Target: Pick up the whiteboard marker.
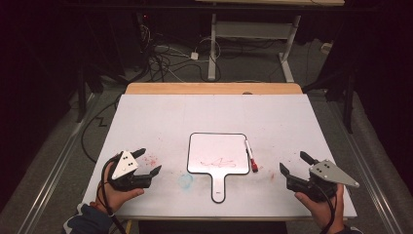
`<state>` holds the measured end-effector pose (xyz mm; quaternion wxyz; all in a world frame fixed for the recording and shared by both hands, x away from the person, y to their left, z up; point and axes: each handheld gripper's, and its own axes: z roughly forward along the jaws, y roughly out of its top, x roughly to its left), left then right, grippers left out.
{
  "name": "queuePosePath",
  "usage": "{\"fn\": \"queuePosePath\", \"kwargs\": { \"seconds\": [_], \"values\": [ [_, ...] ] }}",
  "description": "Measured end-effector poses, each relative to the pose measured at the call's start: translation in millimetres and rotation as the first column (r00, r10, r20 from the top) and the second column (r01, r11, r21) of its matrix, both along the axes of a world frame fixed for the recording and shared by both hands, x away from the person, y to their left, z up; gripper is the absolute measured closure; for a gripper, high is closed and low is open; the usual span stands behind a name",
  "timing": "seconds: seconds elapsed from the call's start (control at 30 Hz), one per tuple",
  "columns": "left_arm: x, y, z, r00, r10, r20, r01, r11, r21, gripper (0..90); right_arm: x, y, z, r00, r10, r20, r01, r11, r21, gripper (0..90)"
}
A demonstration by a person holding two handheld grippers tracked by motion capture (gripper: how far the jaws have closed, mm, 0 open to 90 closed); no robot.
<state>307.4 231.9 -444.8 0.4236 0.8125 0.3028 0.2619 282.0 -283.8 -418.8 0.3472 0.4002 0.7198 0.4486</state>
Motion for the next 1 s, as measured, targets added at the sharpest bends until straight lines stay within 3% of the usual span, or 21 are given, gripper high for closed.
{"fn": "queuePosePath", "kwargs": {
  "seconds": [0.1, 0.17, 0.2, 0.23, 0.27, 0.47, 0.5, 0.57, 0.6, 0.63, 0.73, 0.93, 1.0],
  "values": [
    [1.6, 0.3, 0.0, 1.0, 0.001, 0.008, -0.001, 0.9999, 0.016, 22.3, 3.1, 0.1, -4.6, 0.9995, 0.009, -0.031, -0.009, 1.0, -0.005, 26.3],
    [1.1, 0.1, -1.3, 0.9999, -0.002, -0.01, 0.003, 0.9998, 0.02, 22.3, 4.6, -0.2, -7.0, 0.9979, 0.021, -0.061, -0.021, 1.0, -0.006, 27.1],
    [1.6, 0.1, -2.0, 0.9999, -0.003, -0.015, 0.004, 0.9997, 0.022, 22.3, 7.7, -1.3, -8.5, 0.9944, 0.039, -0.099, -0.039, 0.999, 0.003, 28.0],
    [1.9, -0.2, -2.7, 0.9998, -0.003, -0.02, 0.004, 0.9997, 0.026, 22.3, 7.7, -1.3, -8.5, 0.9944, 0.039, -0.099, -0.039, 0.999, 0.003, 28.0],
    [1.8, -0.5, -3.3, 0.9998, -0.006, -0.022, 0.006, 0.9995, 0.03, 22.3, 11.3, -2.6, -9.1, 0.9884, 0.052, -0.143, -0.051, 0.999, 0.015, 28.4],
    [-2.8, -3.2, -4.8, 0.9997, -0.01, -0.023, 0.012, 0.9983, 0.057, 22.3, 21.1, -2.3, -5.0, 0.9787, 0.072, -0.192, -0.064, 0.997, 0.046, 32.3],
    [-3.3, -3.9, -4.6, 0.9997, -0.01, -0.022, 0.011, 0.9982, 0.059, 22.3, 27.3, -0.1, -2.7, 0.9723, 0.074, -0.222, -0.065, 0.997, 0.047, 33.7],
    [-4.1, -6.0, -4.7, 0.9998, -0.011, -0.019, 0.012, 0.9971, 0.075, 22.3, 30.2, 1.4, -1.3, 0.9694, 0.082, -0.231, -0.071, 0.996, 0.058, 35.7],
    [-4.0, -7.2, -5.3, 0.9998, -0.013, -0.018, 0.015, 0.9967, 0.08, 22.3, 37.4, 6.4, 1.8, 0.956, 0.089, -0.28, -0.074, 0.995, 0.064, 38.2],
    [-3.7, -8.3, -5.9, 0.9997, -0.015, -0.021, 0.016, 0.996, 0.088, 22.3, 37.4, 6.4, 1.8, 0.956, 0.089, -0.28, -0.074, 0.995, 0.064, 38.2],
    [-3.0, -9.4, -7.6, 0.9995, -0.018, -0.026, 0.021, 0.9949, 0.098, 22.3, 48.5, 17.7, 5.4, 0.9355, 0.102, -0.338, -0.093, 0.995, 0.043, 41.9],
    [-1.5, -9.2, -10.1, 0.9993, -0.016, -0.034, 0.02, 0.9933, 0.113, 22.3, 80.8, 48.5, -0.1, 0.8816, 0.124, -0.455, -0.127, 0.992, 0.025, 49.9],
    [-2.2, -9.6, -10.4, 0.9992, -0.019, -0.035, 0.023, 0.9928, 0.117, 22.4, 90.8, 55.8, -3.9, 0.8687, 0.116, -0.481, -0.124, 0.992, 0.016, 51.1]
  ]
}}
